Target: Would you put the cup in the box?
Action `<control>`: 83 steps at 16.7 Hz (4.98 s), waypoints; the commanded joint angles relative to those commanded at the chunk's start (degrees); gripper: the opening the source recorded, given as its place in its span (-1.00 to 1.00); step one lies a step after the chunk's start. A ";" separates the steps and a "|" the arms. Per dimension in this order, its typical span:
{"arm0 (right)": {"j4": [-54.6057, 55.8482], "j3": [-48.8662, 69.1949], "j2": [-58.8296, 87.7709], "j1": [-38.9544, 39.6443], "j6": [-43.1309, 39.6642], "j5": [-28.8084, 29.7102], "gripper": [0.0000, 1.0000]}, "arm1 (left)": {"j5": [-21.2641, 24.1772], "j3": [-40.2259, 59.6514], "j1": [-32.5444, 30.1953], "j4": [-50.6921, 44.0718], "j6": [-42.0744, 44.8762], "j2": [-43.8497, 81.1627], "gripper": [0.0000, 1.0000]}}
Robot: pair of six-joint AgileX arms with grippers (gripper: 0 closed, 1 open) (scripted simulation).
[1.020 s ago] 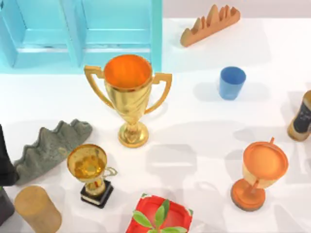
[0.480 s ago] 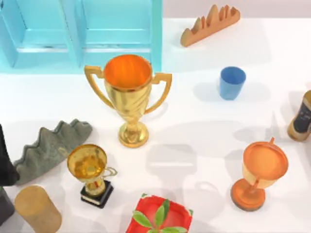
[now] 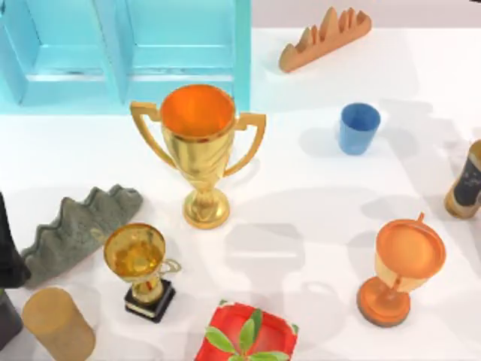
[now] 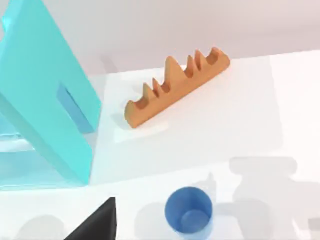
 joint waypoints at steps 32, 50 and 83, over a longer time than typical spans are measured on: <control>-21.57 45.21 70.47 4.69 3.90 -1.70 1.00 | 0.00 0.00 0.00 0.00 0.00 0.00 1.00; -21.02 44.75 70.62 4.67 3.89 -1.70 -1.00 | 0.00 0.00 0.00 0.00 0.00 0.00 1.00; -32.64 4.81 22.39 -40.23 -40.92 -10.92 -1.00 | 0.00 0.00 0.00 0.00 0.00 0.00 1.00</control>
